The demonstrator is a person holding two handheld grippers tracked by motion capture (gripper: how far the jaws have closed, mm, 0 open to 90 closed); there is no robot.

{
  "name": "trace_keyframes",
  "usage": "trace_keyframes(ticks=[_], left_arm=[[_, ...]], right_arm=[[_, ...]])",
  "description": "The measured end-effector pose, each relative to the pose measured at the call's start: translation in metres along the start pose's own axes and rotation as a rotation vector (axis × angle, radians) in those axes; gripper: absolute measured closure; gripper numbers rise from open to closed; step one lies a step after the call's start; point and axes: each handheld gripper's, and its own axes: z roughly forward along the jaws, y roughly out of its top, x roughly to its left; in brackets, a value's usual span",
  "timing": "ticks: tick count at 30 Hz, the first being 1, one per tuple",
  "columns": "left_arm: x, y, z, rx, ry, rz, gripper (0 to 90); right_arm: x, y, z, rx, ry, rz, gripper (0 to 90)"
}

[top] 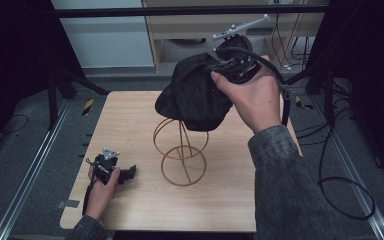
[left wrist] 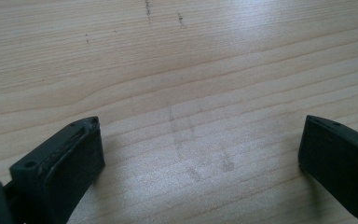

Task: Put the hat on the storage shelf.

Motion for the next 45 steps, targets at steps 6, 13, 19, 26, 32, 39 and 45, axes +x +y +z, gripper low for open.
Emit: trace_keyframes(ticks=[6, 13, 19, 26, 32, 39, 45], left_arm=[[0.0, 0.0, 0.0, 0.002, -0.001, 0.0, 0.0], [0.0, 0.0, 0.0, 0.002, -0.001, 0.0, 0.0], [0.0, 0.0, 0.0, 0.002, -0.001, 0.0, 0.0], [0.0, 0.0, 0.0, 0.002, -0.002, 0.001, 0.0], [0.0, 0.0, 0.0, 0.002, -0.002, 0.002, 0.0], [0.0, 0.0, 0.0, 0.002, -0.002, 0.002, 0.0], [0.0, 0.0, 0.0, -0.003, -0.003, -0.003, 0.0]], right_arm=[[0.006, -0.001, 0.007, 0.004, 0.029, 0.002, 88.8], [0.011, -0.001, 0.011, 0.012, 0.047, -0.003, 88.8], [0.013, -0.002, 0.013, 0.013, 0.062, 0.001, 88.8], [0.016, -0.003, 0.017, 0.025, 0.079, -0.002, 88.8], [0.019, -0.006, 0.021, 0.038, 0.09, -0.003, 88.7], [0.019, -0.012, 0.025, 0.056, 0.102, 0.0, 88.7], [0.02, -0.016, 0.029, 0.071, 0.116, 0.004, 88.6]])
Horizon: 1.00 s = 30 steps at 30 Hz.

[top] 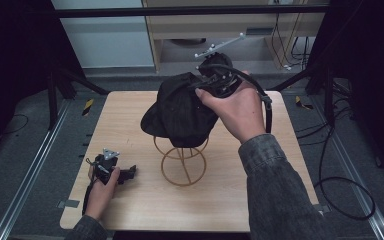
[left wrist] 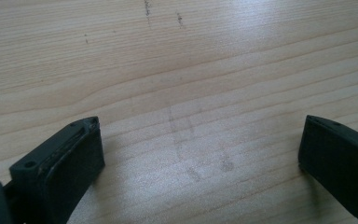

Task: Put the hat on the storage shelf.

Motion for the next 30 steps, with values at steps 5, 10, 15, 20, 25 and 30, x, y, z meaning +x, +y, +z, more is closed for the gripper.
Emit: trace_keyframes(ticks=[5, 10, 15, 20, 25, 30], left_arm=[[0.0, 0.0, 0.0, 0.0, 0.0, 0.001, 0.0], [0.0, 0.0, 0.0, 0.0, 0.0, 0.0, 0.0], [0.0, 0.0, 0.0, 0.0, 0.0, 0.0, 0.0], [0.0, 0.0, 0.0, 0.0, 0.0, 0.0, 0.0], [0.0, 0.0, 0.0, 0.0, 0.0, 0.0, 0.0], [0.0, 0.0, 0.0, 0.0, -0.001, 0.0, 0.0]], right_arm=[[0.001, -0.004, 0.003, 0.022, 0.001, -0.009, 88.6], [0.0, -0.008, 0.006, 0.047, 0.005, -0.011, 88.5], [-0.001, -0.011, 0.008, 0.068, 0.011, -0.015, 88.5], [0.0, -0.012, 0.009, 0.081, 0.011, -0.02, 88.5], [0.001, -0.013, 0.009, 0.099, 0.01, -0.025, 88.5], [0.003, -0.014, 0.01, 0.109, 0.013, -0.025, 88.5]])
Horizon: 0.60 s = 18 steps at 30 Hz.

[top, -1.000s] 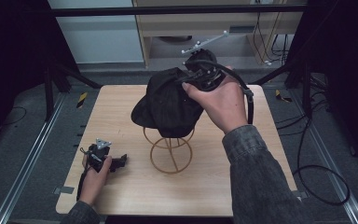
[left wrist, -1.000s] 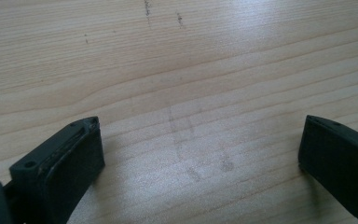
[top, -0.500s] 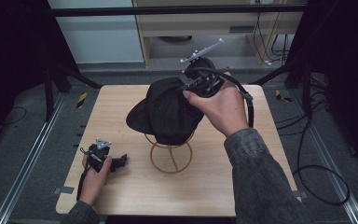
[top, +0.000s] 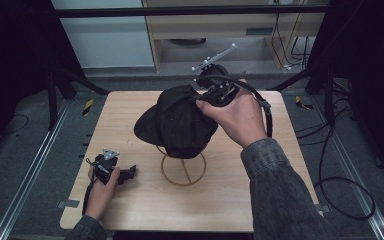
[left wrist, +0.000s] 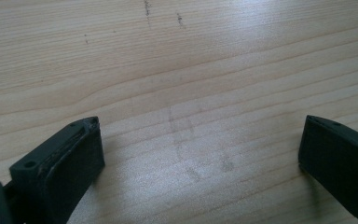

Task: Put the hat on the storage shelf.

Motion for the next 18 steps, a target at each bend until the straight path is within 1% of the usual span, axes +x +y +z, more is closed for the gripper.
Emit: trace_keyframes(ticks=[7, 18], left_arm=[[0.0001, 0.0, 0.0, 0.0, 0.0, 0.002, 0.0], [0.0, 0.0, 0.0, -0.001, 0.0, 0.001, 0.0]], right_arm=[[0.0012, -0.0021, -0.002, 0.007, -0.003, -0.007, 88.5], [-0.0001, -0.0079, -0.0011, 0.033, -0.006, -0.01, 88.5]])
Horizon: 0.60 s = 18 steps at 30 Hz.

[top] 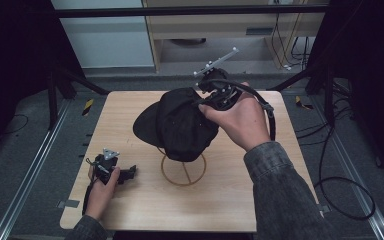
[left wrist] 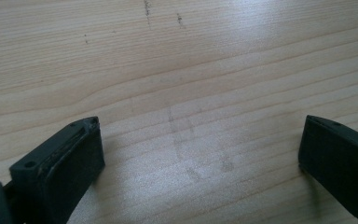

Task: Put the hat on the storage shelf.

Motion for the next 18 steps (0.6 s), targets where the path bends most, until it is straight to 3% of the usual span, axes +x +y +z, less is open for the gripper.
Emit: trace_keyframes(ticks=[18], left_arm=[[0.0, 0.0001, 0.0001, 0.001, -0.001, 0.002, 0.0]], right_arm=[[0.005, -0.0046, 0.0082, 0.043, 0.008, -0.012, 88.4]])
